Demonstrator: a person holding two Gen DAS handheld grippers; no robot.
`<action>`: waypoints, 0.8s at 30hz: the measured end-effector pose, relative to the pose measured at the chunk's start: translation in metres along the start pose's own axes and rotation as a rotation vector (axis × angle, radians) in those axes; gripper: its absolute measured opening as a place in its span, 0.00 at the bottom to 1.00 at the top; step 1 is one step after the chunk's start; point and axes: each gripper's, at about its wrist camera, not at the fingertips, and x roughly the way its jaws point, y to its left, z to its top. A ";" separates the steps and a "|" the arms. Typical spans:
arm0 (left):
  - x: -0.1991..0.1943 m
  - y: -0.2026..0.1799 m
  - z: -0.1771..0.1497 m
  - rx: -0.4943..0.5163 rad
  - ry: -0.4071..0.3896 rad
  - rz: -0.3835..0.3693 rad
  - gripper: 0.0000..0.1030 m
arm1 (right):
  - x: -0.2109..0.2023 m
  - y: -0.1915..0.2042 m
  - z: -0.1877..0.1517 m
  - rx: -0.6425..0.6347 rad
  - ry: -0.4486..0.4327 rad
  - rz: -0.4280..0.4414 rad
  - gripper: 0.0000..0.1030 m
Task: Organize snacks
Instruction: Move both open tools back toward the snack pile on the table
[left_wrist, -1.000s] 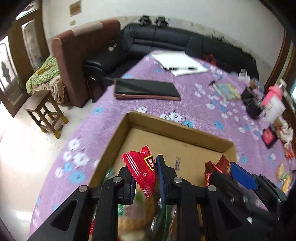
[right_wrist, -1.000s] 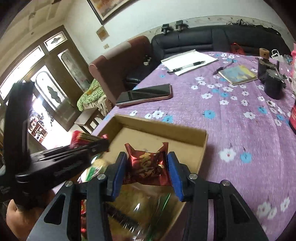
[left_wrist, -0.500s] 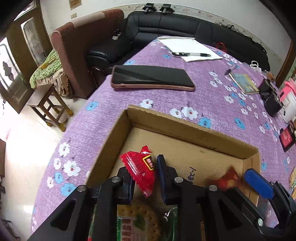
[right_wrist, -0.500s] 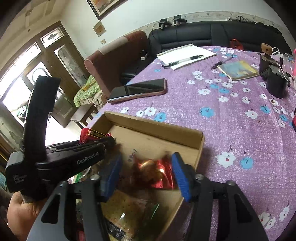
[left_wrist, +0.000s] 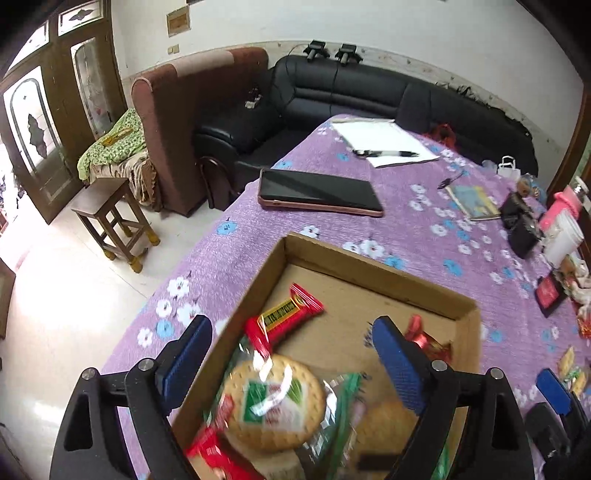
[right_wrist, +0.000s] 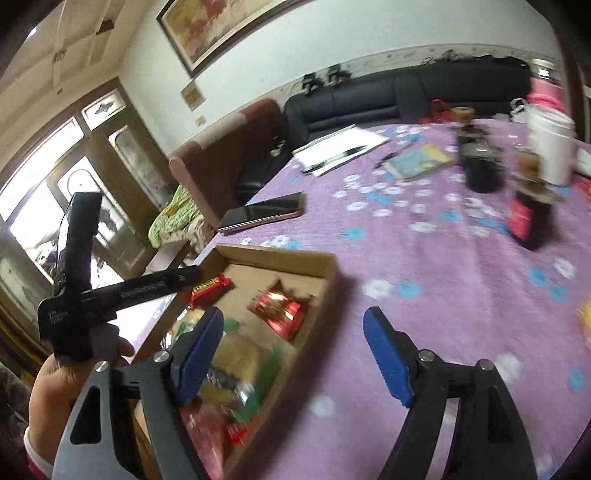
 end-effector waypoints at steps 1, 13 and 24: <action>-0.006 -0.003 -0.003 0.003 -0.011 -0.006 0.89 | -0.011 -0.007 -0.005 0.012 -0.007 -0.008 0.76; -0.077 -0.102 -0.089 0.168 -0.115 -0.163 0.95 | -0.136 -0.124 -0.080 0.199 -0.122 -0.230 0.75; -0.090 -0.183 -0.145 0.312 -0.100 -0.237 0.97 | -0.184 -0.188 -0.110 0.276 -0.148 -0.380 0.75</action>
